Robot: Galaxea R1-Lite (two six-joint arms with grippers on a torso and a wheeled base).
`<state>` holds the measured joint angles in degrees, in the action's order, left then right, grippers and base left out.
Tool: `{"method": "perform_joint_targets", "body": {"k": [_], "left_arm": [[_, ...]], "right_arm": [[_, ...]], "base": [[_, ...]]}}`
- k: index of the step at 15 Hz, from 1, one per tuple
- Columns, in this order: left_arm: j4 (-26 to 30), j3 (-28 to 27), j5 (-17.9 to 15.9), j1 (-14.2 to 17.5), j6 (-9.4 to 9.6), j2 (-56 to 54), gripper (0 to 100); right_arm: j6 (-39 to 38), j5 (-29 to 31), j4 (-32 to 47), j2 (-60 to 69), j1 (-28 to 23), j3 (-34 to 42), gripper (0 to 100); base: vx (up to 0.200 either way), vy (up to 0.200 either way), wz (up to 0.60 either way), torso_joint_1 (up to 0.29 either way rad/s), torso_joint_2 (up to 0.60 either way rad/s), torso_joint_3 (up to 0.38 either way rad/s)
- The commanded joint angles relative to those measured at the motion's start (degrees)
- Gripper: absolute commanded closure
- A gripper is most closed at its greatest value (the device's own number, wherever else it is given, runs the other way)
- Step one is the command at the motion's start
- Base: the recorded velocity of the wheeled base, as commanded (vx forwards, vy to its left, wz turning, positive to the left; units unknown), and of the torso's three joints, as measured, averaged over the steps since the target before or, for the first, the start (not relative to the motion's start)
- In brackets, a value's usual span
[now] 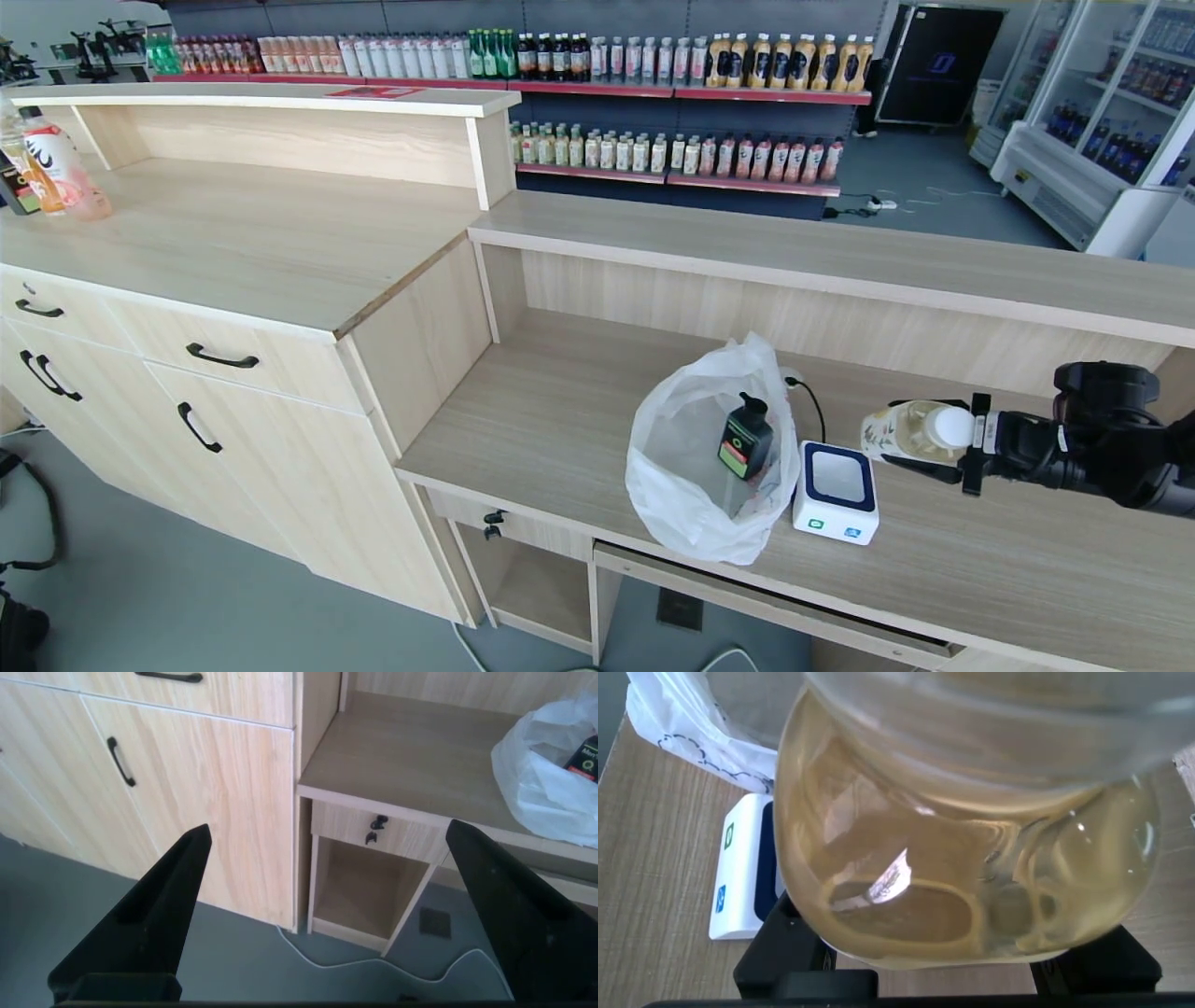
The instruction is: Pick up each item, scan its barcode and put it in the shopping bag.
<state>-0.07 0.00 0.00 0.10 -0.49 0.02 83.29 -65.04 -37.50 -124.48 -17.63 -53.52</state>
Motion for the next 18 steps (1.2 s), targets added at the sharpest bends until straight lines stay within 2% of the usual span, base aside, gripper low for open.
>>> {"method": "perform_joint_targets", "body": {"k": [1,18], "left_arm": [[0.0,0.0,0.0,0.0,0.05,0.0,0],[0.0,0.0,0.0,0.0,-0.04,0.0,0]], "right_arm": [[0.0,-0.1,0.0,-0.7,0.0,-0.1,100],[-0.5,-0.1,0.0,-6.5,4.5,-7.6,100]], "base": [[0.0,0.0,0.0,0.0,0.0,0.0],[0.0,0.0,0.0,0.0,0.0,0.0]]}}
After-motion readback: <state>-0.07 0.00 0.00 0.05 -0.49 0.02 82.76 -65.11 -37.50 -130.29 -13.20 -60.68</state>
